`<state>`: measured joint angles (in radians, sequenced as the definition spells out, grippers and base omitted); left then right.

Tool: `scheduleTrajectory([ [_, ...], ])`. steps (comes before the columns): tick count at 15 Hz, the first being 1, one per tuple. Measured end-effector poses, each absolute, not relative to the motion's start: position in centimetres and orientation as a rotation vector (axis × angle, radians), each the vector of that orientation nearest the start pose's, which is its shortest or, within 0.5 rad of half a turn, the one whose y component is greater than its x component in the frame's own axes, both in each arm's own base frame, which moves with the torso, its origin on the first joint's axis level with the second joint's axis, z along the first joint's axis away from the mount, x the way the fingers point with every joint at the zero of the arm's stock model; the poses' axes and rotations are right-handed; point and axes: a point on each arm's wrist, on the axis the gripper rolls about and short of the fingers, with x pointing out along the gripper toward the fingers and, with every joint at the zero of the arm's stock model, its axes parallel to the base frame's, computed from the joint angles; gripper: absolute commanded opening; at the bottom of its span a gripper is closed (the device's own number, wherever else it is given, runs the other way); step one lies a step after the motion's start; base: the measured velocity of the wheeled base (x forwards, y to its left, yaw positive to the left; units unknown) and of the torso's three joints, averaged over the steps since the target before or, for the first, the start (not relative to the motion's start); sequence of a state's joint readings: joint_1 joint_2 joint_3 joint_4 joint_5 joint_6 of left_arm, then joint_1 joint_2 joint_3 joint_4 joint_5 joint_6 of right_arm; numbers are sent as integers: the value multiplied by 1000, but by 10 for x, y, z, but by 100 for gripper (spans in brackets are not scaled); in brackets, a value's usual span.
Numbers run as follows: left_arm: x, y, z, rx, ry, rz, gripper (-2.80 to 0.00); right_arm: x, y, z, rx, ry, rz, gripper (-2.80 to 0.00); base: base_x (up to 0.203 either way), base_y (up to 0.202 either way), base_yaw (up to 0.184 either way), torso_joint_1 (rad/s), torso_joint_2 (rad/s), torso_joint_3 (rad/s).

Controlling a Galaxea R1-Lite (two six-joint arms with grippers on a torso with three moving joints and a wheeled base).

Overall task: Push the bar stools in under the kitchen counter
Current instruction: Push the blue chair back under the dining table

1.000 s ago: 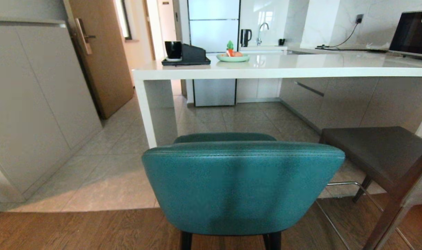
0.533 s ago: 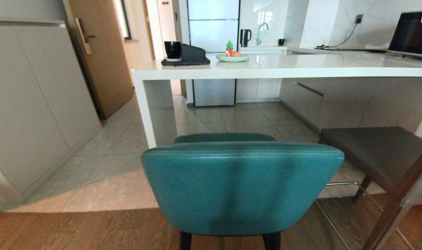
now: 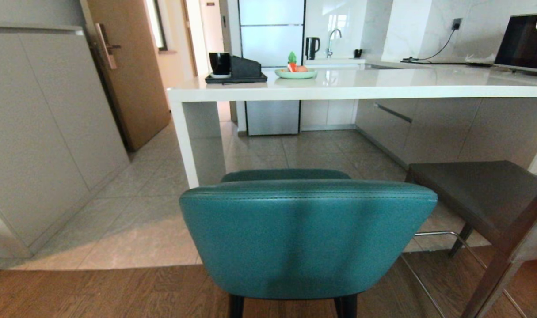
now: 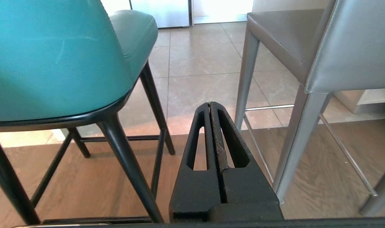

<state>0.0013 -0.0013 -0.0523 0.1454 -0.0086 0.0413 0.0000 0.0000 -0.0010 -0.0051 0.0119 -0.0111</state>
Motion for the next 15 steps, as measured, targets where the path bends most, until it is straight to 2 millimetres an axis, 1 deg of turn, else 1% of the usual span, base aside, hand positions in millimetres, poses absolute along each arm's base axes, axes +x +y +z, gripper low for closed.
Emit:
scheduleTrajectory([
  [1, -28, 0, 77, 48, 75, -16, -280, -24, 0, 80, -5, -17, 18, -280, 0, 0, 0, 0, 0, 0],
  [2, -29, -1, 85, 34, 38, -35, -280, -26, 1, 90, 12, -39, 31, -280, 0, 0, 0, 0, 0, 0],
  [3, -30, -2, 99, 14, -15, -64, -280, -26, 1, 101, 34, -46, 43, -280, 0, 0, 0, 0, 0, 0],
  [4, -30, -2, 109, -5, -17, -91, -280, -25, 1, 112, 53, -50, 54, -280, 0, 0, 0, 0, 0, 0],
  [5, -27, -2, 123, -17, -29, -116, -280, -23, 2, 123, 67, -42, 71, -280, 0, 0, 0, 0, 0, 0],
  [7, -13, -3, 144, -31, -16, -163, -280, -13, 2, 140, 79, -39, 97, -280, 0, 0, 0, 0, 0, 0],
  [9, 10, -4, 160, -38, 6, -200, -280, 1, 2, 154, 81, -40, 103, -280, 0, 0, 0, 0, 0, 0],
  [11, 39, -6, 167, -45, 44, -227, -280, 20, 2, 164, 80, -31, 108, -280, 0, 0, 0, 0, 0, 0],
  [13, 73, -10, 167, -49, 78, -242, -280, 42, 3, 168, 74, -17, 113, -280, 0, 0, 0, 0, 0, 0],
  [15, 106, -15, 160, -52, 106, -252, -280, 65, 3, 169, 59, -8, 117, -280, 0, 0, 0, 0, 0, 0],
])
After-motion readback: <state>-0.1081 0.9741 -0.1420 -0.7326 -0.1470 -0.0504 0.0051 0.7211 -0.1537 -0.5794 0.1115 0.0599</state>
